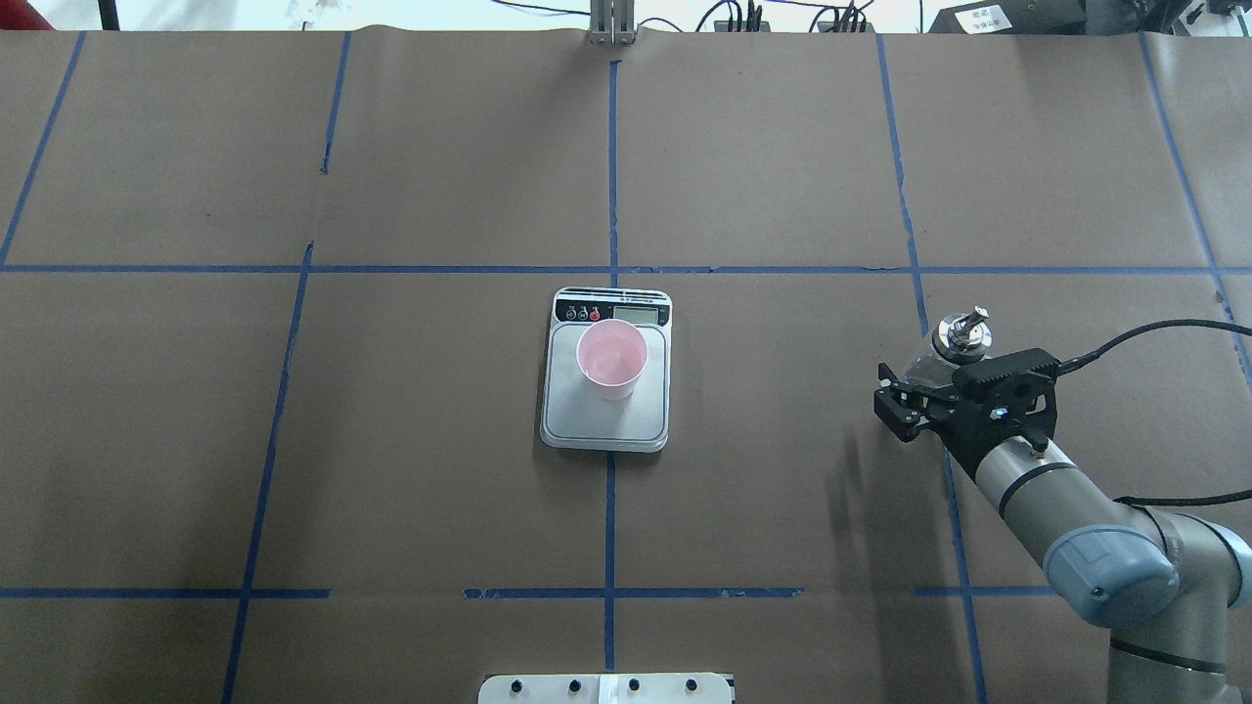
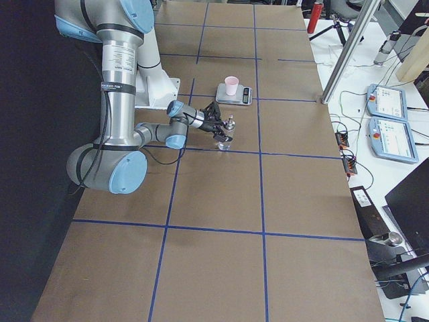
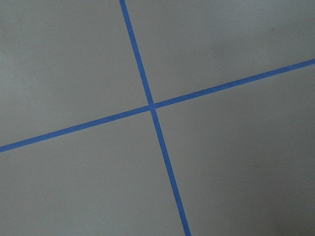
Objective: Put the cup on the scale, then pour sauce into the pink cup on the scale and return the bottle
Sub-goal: 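Lift the glass bottle upward with the right gripper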
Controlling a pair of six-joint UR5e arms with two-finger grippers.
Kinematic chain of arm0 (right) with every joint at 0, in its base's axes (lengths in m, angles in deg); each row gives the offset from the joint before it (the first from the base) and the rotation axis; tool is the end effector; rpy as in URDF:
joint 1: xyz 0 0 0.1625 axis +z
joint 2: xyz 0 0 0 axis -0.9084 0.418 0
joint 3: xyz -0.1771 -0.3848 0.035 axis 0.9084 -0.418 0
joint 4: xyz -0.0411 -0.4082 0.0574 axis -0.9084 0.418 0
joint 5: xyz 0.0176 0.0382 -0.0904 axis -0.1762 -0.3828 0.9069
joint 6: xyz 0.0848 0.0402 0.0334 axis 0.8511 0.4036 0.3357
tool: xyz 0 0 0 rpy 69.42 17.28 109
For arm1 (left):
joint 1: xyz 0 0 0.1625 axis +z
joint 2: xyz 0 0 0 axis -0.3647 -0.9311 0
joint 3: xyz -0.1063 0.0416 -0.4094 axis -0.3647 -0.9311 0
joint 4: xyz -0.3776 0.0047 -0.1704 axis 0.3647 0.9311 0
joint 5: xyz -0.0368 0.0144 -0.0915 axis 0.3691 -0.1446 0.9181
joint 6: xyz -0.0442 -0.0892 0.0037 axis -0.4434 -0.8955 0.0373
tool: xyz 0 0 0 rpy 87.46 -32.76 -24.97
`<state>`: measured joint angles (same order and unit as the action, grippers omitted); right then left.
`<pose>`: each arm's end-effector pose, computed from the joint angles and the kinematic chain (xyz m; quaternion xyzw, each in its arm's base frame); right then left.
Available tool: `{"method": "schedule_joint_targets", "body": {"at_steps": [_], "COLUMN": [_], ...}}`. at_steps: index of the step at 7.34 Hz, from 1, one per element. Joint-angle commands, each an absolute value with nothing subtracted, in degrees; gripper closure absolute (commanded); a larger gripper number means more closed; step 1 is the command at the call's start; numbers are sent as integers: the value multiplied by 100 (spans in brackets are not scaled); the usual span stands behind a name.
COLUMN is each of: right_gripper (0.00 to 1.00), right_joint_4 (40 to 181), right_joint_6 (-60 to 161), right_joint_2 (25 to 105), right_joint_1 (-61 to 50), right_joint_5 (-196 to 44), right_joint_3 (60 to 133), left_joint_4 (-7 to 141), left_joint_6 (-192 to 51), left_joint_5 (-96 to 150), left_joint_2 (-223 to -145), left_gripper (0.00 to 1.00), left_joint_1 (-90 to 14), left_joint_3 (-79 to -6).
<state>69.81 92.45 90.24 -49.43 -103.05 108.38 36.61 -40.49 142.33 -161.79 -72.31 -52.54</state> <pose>-0.3916 -0.3160 0.4651 0.4636 -0.3349 0.0669 0.8176 -0.0910 -0.4680 0.5889 0.1004 0.3866 0.1095 0.9102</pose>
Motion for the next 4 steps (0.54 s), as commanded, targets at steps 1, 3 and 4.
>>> {"method": "schedule_joint_targets", "body": {"at_steps": [1, 3, 4], "right_gripper": [41, 100, 100], "right_joint_4": [6588, 5920, 5909], "right_joint_6": [9295, 9208, 9129], "right_joint_2": [9116, 9501, 9512], "right_joint_1": [-4930, -4912, -4912], "right_joint_5": [-10291, -10282, -10247], "right_joint_3": [10731, 10722, 10748], "left_joint_4": [3660, 3660, 3651], "left_joint_6": [-4049, -4049, -4049], "left_joint_5": [14233, 14242, 14233], "left_joint_2": [-16186, -16195, -16186], "left_gripper": [0, 0, 0], "left_joint_1": [-7231, -7222, -7222], "left_joint_3": [-5258, -5293, -5311]}}
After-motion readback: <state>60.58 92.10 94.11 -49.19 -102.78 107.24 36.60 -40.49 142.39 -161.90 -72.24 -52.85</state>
